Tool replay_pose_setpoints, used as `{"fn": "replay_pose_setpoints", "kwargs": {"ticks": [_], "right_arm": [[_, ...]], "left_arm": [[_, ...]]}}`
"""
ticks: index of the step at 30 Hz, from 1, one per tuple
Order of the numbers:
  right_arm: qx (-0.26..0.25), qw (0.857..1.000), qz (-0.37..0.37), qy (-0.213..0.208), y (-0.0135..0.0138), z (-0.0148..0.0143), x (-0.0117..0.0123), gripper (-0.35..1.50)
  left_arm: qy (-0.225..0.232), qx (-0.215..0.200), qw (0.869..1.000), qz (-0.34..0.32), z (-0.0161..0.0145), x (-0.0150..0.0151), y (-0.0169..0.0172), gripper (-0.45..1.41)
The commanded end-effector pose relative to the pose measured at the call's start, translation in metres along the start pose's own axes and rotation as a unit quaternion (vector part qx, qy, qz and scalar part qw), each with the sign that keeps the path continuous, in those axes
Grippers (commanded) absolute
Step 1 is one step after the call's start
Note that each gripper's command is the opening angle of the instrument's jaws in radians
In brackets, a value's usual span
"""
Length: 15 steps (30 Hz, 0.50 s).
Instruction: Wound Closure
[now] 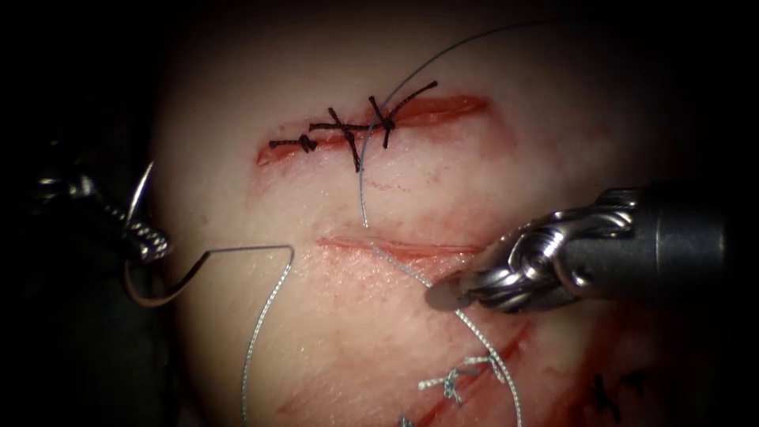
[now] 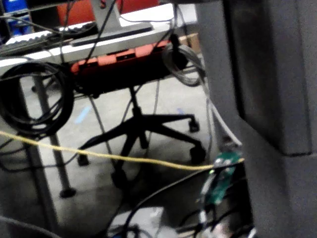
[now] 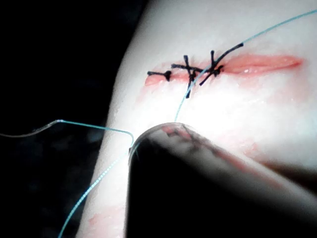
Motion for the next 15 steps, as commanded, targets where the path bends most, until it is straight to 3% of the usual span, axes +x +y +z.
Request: {"fn": "replay_pose_setpoints", "kwargs": {"ticks": [1, 4, 8, 9, 10, 15], "right_arm": [[-0.007, 1.0, 0.005, 0.0, 0.001, -0.0004, -0.0017, -0.35], [-0.027, 0.999, 0.027, 0.002, 0.0045, -0.0032, -0.0064, -0.35], [-0.058, 0.997, 0.056, 0.015, 0.0079, -0.0061, -0.0107, -0.35], [-0.058, 0.997, 0.056, 0.015, 0.0079, -0.0061, -0.0107, -0.35], [-0.074, 0.995, 0.069, 0.01, 0.0097, -0.0076, -0.0127, -0.35], [-0.102, 0.99, 0.098, 0.002, 0.0142, -0.0128, -0.0156, -0.35]], "left_arm": [[0.001, 0.001, 1.0, 0.0, 0.0003, 0.0, -0.0006, -0.45], [0.002, 0.001, 1.0, -0.002, 0.0003, 0.0003, -0.0004, -0.45], [0.004, 0.002, 1.0, -0.002, 0.0003, 0.0004, -0.0005, -0.45], [0.004, 0.002, 1.0, -0.002, 0.0003, 0.0004, -0.0005, -0.45], [0.004, 0.002, 1.0, -0.002, 0.0003, 0.0004, -0.0005, -0.45], [0.006, 0.004, 1.0, -0.002, 0.0002, 0.0005, -0.0006, -0.45]]}}
